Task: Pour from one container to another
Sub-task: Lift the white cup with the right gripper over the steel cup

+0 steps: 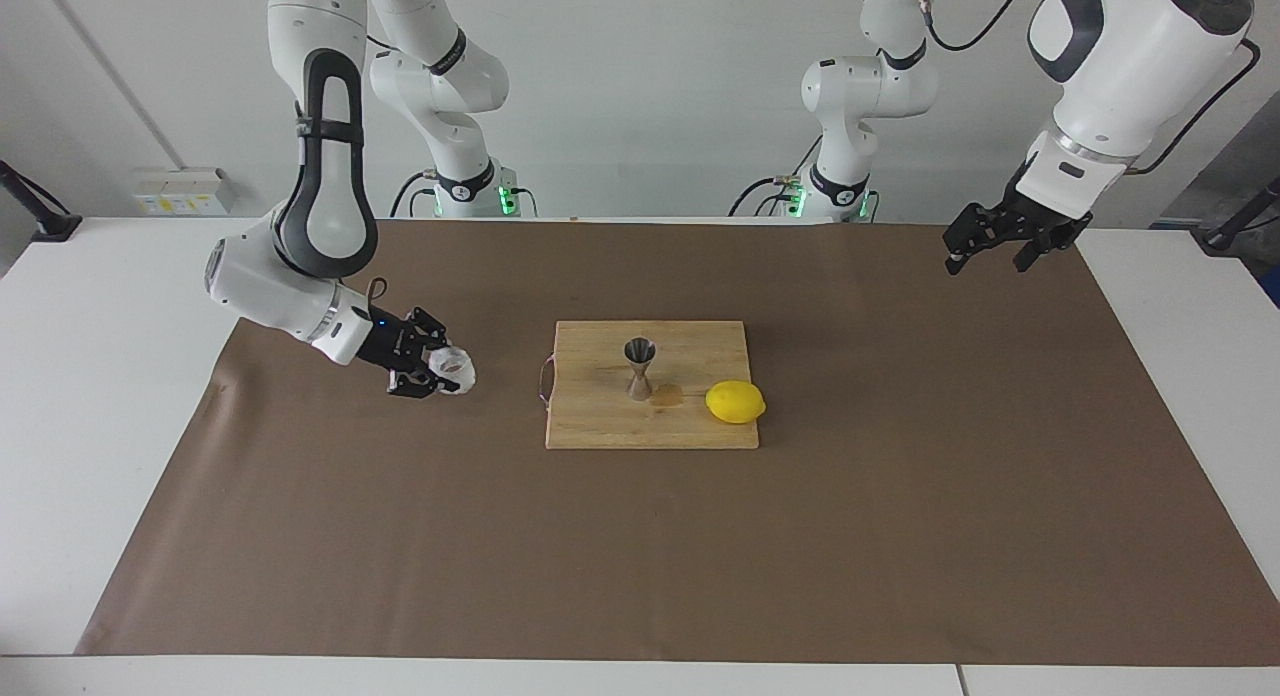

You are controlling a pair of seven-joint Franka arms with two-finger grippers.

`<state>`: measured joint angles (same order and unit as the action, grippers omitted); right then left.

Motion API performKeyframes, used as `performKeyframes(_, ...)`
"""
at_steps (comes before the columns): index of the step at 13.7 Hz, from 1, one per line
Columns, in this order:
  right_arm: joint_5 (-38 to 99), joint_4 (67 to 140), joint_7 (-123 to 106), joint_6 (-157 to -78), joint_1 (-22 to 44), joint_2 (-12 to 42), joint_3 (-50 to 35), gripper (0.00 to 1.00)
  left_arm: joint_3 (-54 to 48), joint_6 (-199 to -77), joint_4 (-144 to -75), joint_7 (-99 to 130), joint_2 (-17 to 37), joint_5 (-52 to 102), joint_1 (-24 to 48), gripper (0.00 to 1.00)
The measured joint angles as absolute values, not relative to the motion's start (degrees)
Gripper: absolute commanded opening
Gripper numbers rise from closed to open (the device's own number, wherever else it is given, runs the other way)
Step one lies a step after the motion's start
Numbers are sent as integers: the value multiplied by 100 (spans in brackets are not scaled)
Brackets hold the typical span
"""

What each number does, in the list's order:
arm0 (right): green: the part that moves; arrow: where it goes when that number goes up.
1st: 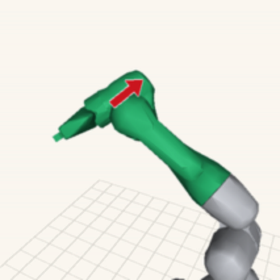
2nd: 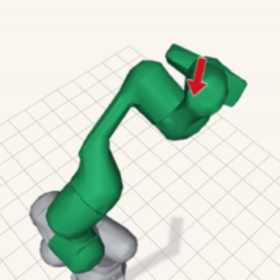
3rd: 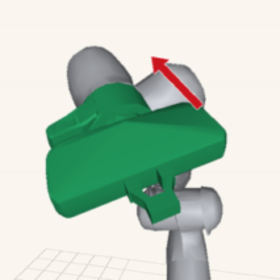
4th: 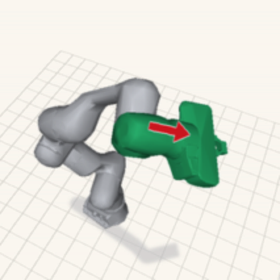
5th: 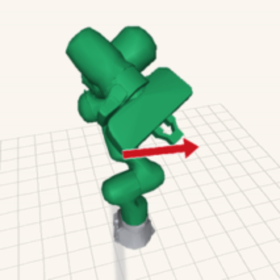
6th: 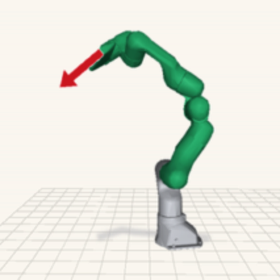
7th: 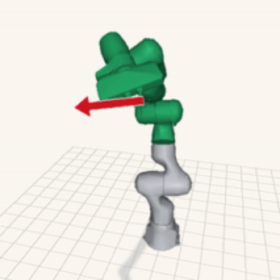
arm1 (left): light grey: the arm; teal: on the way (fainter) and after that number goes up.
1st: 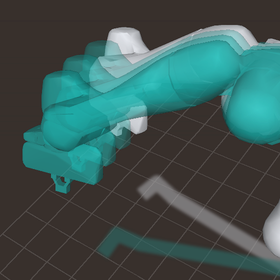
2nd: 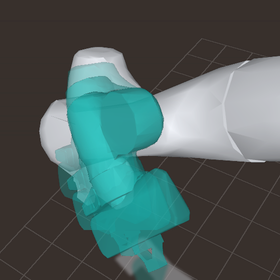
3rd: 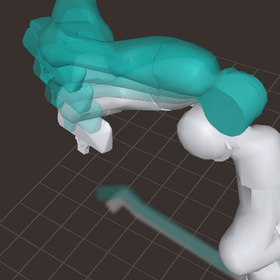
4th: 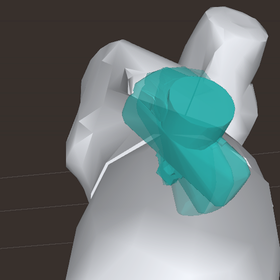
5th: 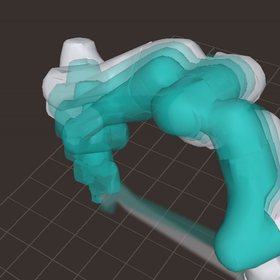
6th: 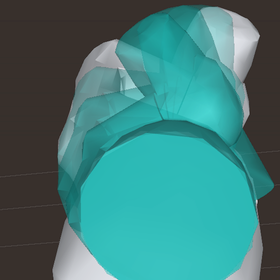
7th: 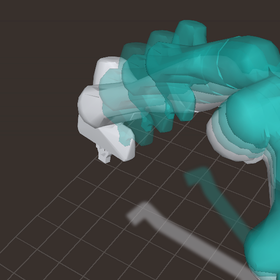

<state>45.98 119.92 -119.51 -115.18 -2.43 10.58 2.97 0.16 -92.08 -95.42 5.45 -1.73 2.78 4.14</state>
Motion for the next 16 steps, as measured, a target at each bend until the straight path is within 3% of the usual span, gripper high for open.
performKeyframes(7, 3886, 11823, -10210, -11793, 670, 631, 287, 5, 16, -8951, -9520, 75, -209, 196, 400, 100)
performKeyframes(16, 2662, 11304, -8163, -12195, 1805, 616, 278, 6, -232, -8952, -9455, -203, -209, 176, -27, 100)
